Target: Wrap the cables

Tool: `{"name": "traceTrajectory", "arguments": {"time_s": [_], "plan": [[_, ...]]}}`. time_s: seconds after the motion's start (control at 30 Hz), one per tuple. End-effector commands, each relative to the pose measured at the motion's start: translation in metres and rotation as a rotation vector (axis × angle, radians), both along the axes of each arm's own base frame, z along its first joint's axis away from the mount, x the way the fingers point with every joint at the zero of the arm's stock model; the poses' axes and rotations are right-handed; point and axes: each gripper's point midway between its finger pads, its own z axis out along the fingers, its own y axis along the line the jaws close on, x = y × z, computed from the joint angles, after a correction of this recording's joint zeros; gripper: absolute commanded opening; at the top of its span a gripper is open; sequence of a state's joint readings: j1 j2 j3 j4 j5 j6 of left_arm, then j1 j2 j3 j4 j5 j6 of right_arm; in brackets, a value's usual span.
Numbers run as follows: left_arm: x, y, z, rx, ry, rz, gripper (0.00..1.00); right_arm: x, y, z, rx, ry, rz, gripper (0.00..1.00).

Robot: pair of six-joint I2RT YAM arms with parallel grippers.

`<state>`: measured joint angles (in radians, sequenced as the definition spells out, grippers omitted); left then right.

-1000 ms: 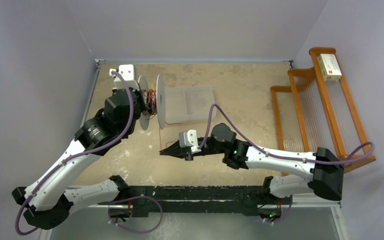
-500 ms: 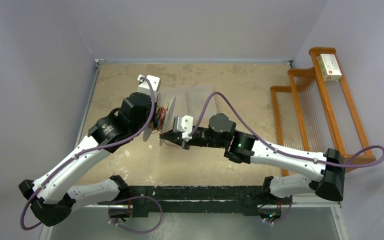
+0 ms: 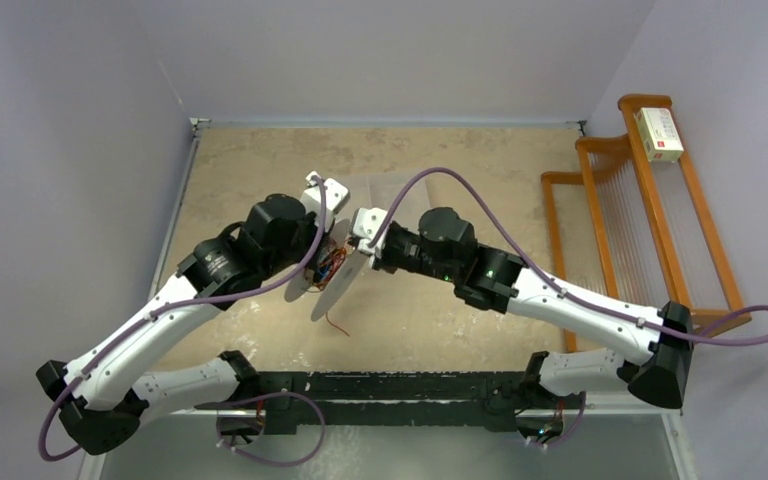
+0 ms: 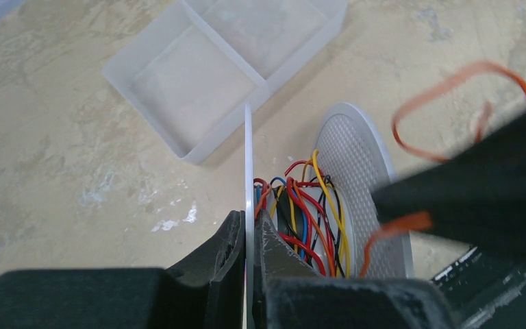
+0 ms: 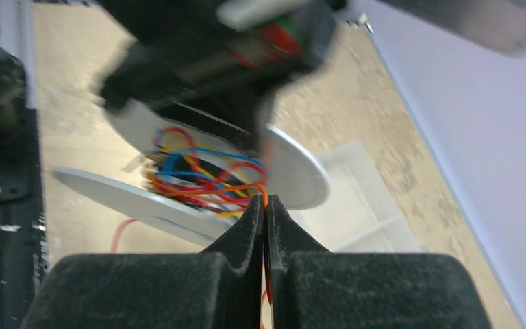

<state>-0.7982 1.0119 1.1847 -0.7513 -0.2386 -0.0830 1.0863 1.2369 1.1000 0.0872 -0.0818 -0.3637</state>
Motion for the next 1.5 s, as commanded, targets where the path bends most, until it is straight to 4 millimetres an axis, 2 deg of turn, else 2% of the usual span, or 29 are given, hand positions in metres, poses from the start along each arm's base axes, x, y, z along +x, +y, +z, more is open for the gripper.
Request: {"name": "traceTrajectory", "arguments": {"time_s": [0.0, 0.3, 0.5, 0.63, 0.9, 1.3, 1.47], "plan": [[-0.019, -0.023, 0.023, -0.092, -0.046, -0.191, 0.00, 0.027, -0.030, 0.037, 0.025, -0.069, -0.091, 0.00], [-0.048, -0.041, 0.040, -0.191, -0.049, -0.375, 0.00, 0.042, -0.055, 0.010, -0.007, -0.040, -0.151, 0.00], [-0.065, -0.045, 0.049, -0.231, -0.045, -0.456, 0.00, 0.037, -0.067, -0.017, 0.027, 0.021, -0.156, 0.00], [-0.069, -0.042, 0.059, -0.244, -0.070, -0.471, 0.00, 0.031, -0.073, -0.026, 0.065, 0.045, -0.147, 0.00], [-0.085, -0.048, 0.086, -0.309, -0.098, -0.556, 0.00, 0.006, -0.068, -0.045, 0.146, 0.107, -0.032, 0.01], [-0.122, -0.055, 0.148, -0.451, -0.185, -0.743, 0.00, -0.036, -0.061, -0.051, 0.265, 0.114, 0.173, 0.06], [-0.123, -0.056, 0.159, -0.478, -0.213, -0.751, 0.00, -0.048, -0.058, -0.058, 0.261, 0.135, 0.241, 0.06]]}}
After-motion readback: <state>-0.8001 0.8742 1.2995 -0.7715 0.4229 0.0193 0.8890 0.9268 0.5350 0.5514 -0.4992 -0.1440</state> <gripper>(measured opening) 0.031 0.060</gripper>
